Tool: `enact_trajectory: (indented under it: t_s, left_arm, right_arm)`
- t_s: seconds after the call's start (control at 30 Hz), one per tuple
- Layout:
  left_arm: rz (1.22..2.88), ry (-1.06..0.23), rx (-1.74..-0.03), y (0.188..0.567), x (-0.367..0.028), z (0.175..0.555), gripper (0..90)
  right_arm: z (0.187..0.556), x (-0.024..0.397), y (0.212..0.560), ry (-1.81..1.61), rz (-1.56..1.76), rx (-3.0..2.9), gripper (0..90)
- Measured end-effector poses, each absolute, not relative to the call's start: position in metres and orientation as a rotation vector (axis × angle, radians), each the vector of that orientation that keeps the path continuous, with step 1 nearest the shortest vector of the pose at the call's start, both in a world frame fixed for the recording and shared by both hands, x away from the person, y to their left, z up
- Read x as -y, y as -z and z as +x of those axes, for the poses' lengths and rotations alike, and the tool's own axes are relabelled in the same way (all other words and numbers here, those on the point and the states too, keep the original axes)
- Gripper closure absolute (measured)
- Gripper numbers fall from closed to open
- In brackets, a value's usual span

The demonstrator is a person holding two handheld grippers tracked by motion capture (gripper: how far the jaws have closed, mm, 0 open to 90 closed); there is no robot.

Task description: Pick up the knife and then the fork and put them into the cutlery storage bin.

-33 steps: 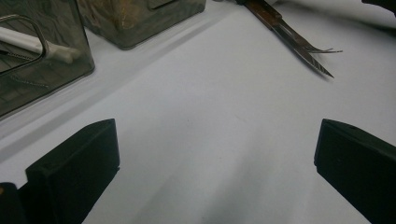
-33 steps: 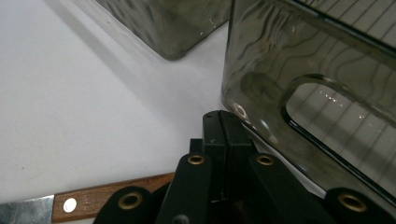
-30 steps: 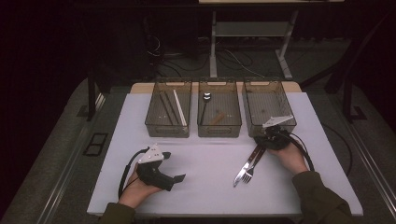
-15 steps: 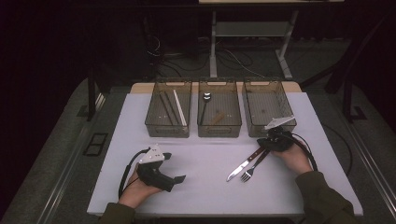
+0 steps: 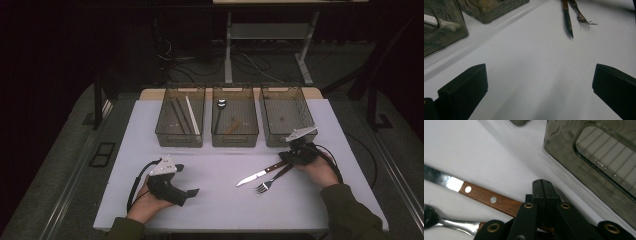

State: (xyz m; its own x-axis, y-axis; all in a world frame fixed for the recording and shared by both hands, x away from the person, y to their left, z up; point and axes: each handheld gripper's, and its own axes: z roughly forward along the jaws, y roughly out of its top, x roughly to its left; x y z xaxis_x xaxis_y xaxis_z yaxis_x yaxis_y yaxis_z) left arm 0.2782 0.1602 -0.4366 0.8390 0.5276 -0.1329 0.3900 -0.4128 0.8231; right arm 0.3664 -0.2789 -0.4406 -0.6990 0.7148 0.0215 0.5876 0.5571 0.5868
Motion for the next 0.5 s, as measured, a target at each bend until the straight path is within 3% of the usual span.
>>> enact_trajectory:
  t_s: [0.5]
  left_arm:
    - [2.051,-0.174,-0.670,0.436,-0.159,0.278,0.0]
  right_arm:
    - [0.351,0.288,0.438,-0.813,1.076,-2.617,89.9]
